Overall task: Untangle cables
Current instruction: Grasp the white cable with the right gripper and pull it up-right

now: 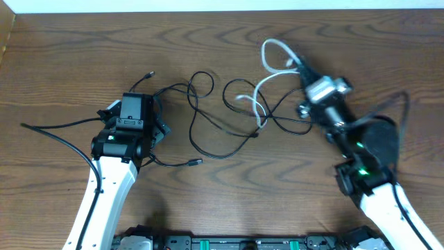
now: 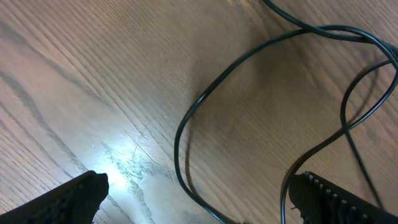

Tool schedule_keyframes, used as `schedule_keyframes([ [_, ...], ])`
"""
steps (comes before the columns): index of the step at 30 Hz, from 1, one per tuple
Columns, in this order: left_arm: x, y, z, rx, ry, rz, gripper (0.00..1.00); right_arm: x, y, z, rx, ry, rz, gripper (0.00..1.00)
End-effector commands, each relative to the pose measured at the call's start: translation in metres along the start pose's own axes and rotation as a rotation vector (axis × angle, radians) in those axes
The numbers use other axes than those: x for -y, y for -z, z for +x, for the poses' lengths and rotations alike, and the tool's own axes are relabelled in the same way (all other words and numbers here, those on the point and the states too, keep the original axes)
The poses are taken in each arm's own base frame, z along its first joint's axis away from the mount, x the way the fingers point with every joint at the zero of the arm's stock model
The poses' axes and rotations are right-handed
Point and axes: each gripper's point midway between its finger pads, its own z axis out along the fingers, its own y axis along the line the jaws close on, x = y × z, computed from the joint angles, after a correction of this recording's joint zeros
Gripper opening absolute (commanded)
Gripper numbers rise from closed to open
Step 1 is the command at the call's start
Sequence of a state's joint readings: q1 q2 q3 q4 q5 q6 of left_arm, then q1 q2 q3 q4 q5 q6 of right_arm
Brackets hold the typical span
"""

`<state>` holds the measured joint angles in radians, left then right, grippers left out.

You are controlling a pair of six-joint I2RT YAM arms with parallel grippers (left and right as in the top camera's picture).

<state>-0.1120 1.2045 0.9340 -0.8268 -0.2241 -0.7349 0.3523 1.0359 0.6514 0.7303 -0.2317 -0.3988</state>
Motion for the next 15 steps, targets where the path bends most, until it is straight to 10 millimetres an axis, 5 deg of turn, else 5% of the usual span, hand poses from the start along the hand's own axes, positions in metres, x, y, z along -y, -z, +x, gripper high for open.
schedule_keyframes([
  [1,-0.001,0.003,-0.008,0.026,-0.002,-0.01,0.98,0.033,0.011,-0.034,0.068,0.046,0.091,0.01],
  [7,-0.001,0.003,-0.008,0.026,-0.002,-0.01,0.98,0.062,0.012,-0.06,0.102,0.083,0.154,0.01],
  [15,-0.001,0.003,-0.008,0.026,-0.002,-0.01,0.98,0.1,-0.006,-0.055,-0.03,0.083,0.185,0.01],
])
